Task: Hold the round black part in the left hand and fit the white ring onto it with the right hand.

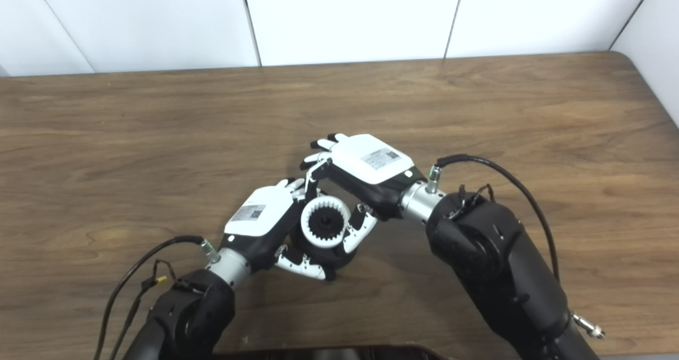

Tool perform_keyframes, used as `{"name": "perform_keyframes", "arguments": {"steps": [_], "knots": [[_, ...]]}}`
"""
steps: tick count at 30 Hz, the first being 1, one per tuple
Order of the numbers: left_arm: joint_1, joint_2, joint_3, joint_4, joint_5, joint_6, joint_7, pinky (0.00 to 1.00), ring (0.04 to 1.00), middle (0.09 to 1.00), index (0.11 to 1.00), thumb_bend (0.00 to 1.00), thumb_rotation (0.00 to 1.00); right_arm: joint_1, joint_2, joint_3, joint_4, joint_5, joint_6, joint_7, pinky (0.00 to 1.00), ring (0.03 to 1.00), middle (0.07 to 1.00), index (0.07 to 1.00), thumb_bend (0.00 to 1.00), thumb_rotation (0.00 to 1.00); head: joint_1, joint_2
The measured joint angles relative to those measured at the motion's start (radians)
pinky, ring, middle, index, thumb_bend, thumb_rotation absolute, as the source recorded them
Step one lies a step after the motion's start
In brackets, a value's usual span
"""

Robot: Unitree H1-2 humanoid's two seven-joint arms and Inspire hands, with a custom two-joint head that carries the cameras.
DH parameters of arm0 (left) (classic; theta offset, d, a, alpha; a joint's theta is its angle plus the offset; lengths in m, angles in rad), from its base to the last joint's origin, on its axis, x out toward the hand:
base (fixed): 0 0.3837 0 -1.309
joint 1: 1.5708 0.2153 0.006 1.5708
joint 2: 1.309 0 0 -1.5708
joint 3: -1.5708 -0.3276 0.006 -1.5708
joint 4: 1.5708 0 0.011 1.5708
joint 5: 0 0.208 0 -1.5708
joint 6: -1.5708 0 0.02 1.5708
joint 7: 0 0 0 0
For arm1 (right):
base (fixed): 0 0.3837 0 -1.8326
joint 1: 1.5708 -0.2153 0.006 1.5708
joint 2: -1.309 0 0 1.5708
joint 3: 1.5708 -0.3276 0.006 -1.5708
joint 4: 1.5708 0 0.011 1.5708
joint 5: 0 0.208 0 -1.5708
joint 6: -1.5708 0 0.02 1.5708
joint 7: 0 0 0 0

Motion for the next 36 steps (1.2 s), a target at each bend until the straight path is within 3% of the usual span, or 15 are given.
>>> {"name": "perform_keyframes", "arguments": {"steps": [12,26,27,28,32,33,34,36], "knots": [[0.000,0.002,0.001,-0.007,0.008,0.011,-0.009,1.00,0.952,0.854,0.484,0.52,0.06,0.000,-0.010,-0.012,0.046,0.049,-0.036,-0.047,1.00,0.963,0.844,0.484,0.53,0.14,0.000,0.009],[0.000,0.004,0.000,-0.012,0.019,0.015,-0.011,1.00,0.925,0.833,0.489,0.52,0.07,0.001,-0.010,-0.009,0.047,0.054,-0.026,-0.049,1.00,0.954,0.849,0.496,0.52,0.16,-0.003,0.014],[0.000,0.003,0.001,-0.012,0.021,0.016,-0.011,1.00,0.922,0.831,0.490,0.52,0.07,0.001,-0.010,-0.009,0.047,0.053,-0.024,-0.047,1.00,0.954,0.849,0.563,0.71,0.24,-0.003,0.014],[0.000,0.001,0.001,-0.012,0.025,0.018,-0.011,1.00,0.920,0.831,0.491,0.52,0.07,0.001,-0.010,-0.008,0.046,0.051,-0.019,-0.046,1.00,0.954,0.848,0.605,0.82,0.29,-0.003,0.014],[0.003,-0.008,-0.002,-0.016,0.044,0.033,-0.013,1.00,0.914,0.826,0.494,0.52,0.07,0.002,-0.010,-0.005,0.047,0.032,0.006,-0.042,1.00,0.950,0.848,0.630,0.90,0.34,-0.005,0.014],[0.003,-0.011,-0.003,-0.018,0.053,0.035,-0.015,1.00,0.913,0.826,0.564,0.69,0.14,0.002,-0.010,-0.003,0.048,0.028,0.010,-0.042,1.00,0.949,0.847,0.630,0.91,0.34,-0.005,0.014],[0.005,-0.014,-0.005,-0.021,0.062,0.038,-0.017,0.99,0.908,0.824,0.603,0.79,0.17,0.002,-0.010,-0.002,0.048,0.021,0.011,-0.042,1.00,0.948,0.845,0.629,0.91,0.34,-0.005,0.014],[0.010,-0.020,-0.008,-0.025,0.095,0.039,-0.018,0.98,0.900,0.824,0.659,0.88,0.23,0.002,-0.010,0.001,0.048,0.013,0.013,-0.041,1.00,0.949,0.842,0.628,0.90,0.34,-0.003,0.014]]}}
